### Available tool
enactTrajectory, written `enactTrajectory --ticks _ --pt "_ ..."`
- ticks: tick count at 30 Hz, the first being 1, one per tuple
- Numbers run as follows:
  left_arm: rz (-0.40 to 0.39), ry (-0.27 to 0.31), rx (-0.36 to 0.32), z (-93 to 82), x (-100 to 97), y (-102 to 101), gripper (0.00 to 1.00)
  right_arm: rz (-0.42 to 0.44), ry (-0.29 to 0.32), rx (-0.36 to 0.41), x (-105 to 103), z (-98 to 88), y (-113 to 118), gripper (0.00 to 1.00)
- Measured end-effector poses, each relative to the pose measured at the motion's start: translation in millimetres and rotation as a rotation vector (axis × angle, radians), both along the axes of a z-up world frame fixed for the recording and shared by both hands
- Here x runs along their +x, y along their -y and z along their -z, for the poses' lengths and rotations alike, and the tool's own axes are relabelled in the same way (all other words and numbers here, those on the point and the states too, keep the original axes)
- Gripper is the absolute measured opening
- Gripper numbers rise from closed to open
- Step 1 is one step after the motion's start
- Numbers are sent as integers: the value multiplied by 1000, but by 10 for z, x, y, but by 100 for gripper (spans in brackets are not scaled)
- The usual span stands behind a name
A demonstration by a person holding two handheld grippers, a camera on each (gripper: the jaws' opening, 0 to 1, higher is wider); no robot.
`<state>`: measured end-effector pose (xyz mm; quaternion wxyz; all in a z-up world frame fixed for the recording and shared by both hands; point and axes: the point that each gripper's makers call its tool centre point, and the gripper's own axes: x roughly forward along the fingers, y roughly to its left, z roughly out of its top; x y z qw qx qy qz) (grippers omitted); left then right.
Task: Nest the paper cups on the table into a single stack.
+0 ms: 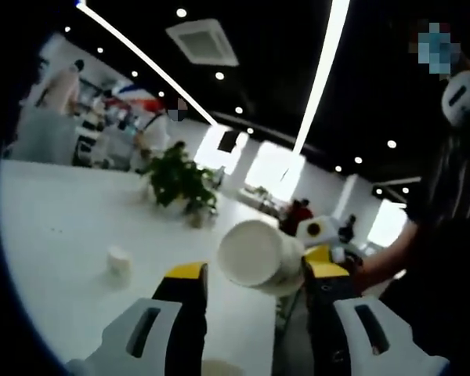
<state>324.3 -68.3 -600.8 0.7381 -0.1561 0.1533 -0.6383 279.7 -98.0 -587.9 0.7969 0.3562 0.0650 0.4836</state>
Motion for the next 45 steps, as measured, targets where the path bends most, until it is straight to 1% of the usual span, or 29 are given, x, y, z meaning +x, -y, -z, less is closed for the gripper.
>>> enactTrajectory --ticks 2,4,5,6,7,10,13,15,18,22,25,29,32,35,36,38,42,45 --pt "-5 5 -1 4 -15 -12 49 -2 -2 -8 6 5 2 0" --pt "-10 3 3 8 -29 -22 52 -9 -13 -15 18 2 -2 0" --pt "-22 11 -1 -4 -35 -37 54 -16 -28 -34 23 22 -8 0" --pt "-28 16 -4 -10 -35 -45 55 -14 -23 -47 31 25 -10 0" --pt "-32 16 -4 -5 -33 -58 55 -16 -24 -61 34 35 -8 0" --pt "-42 15 -2 16 -36 -88 55 -16 -28 -57 42 27 15 0" --pt "-55 20 6 16 -44 -117 57 -24 -35 -75 57 42 28 0" --pt "-60 34 6 1 -51 -135 58 -30 -32 -87 59 31 19 0" --pt "-68 43 8 -3 -48 -166 58 -35 -30 -114 97 20 24 0" --pt "-81 61 20 -1 -53 -190 62 -35 -30 -151 163 -1 54 0" --pt "-85 65 31 22 -44 -197 64 -38 -27 -205 205 5 85 0" --pt "-101 63 50 55 -46 -216 70 -52 -21 -217 237 -49 109 0" --pt "-117 73 66 79 -36 -245 74 -56 -16 -244 268 -69 113 0" --pt "-139 83 77 101 -1 -291 78 -63 -12 -254 291 -97 113 0" --pt "-146 87 78 108 9 -305 79 -68 -6 -264 297 -97 113 0" --pt "-166 91 92 147 52 -344 81 -74 6 -319 332 -76 122 0" --pt "-200 99 99 173 102 -406 85 -82 15 -361 383 -75 151 0" --pt "-221 108 116 208 122 -453 90 -89 15 -391 402 -57 160 0"
